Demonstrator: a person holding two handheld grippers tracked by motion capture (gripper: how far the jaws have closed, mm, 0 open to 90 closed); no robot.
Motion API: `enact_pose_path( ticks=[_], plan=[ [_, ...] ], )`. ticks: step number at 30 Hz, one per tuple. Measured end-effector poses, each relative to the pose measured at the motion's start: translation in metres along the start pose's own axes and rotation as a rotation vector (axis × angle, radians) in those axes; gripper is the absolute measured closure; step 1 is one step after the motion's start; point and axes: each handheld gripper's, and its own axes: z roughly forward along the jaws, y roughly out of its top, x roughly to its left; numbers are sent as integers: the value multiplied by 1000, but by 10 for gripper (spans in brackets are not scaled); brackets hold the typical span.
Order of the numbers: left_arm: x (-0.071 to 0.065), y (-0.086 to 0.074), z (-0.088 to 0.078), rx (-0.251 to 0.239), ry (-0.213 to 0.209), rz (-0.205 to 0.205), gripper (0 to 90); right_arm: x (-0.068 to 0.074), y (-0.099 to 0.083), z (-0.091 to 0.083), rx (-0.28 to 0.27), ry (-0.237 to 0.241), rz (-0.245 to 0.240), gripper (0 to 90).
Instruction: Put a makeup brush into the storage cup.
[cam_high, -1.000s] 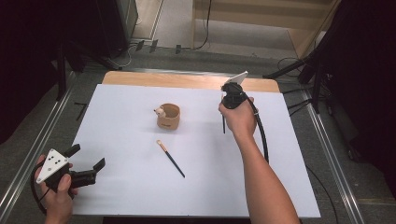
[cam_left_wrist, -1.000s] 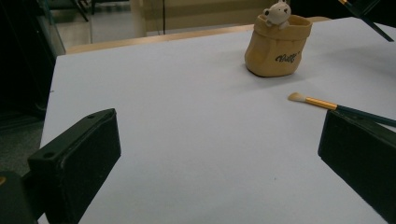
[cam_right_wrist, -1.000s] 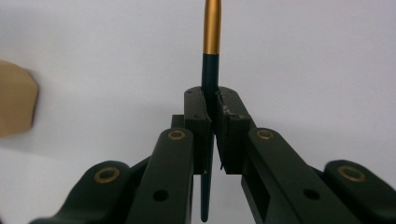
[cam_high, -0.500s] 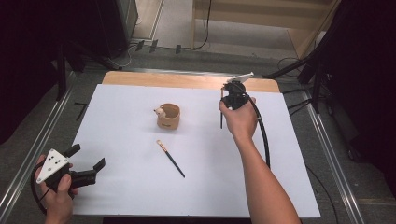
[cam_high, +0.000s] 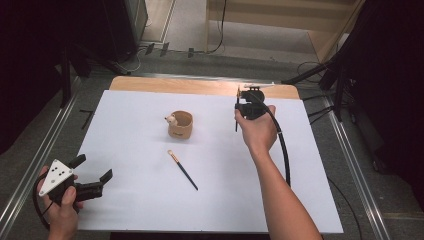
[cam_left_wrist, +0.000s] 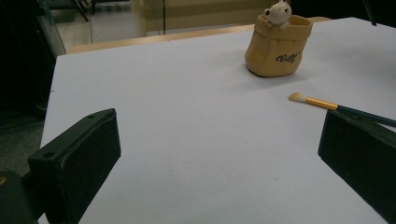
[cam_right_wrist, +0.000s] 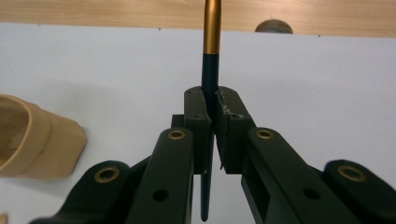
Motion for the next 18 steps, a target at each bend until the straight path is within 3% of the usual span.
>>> enact_pose_path(
  ticks=[1,8,18],
  plan=[
    [0,0,0,-1,1,0,0,0,0,0,0,0,0,851],
    [1,0,0,-2,3,-2,0,3,-7,-8,-175,10,-32,850],
    [0,0,-1,-2,3,-1,0,7,-17,-13,-330,27,-78,850]
  ],
)
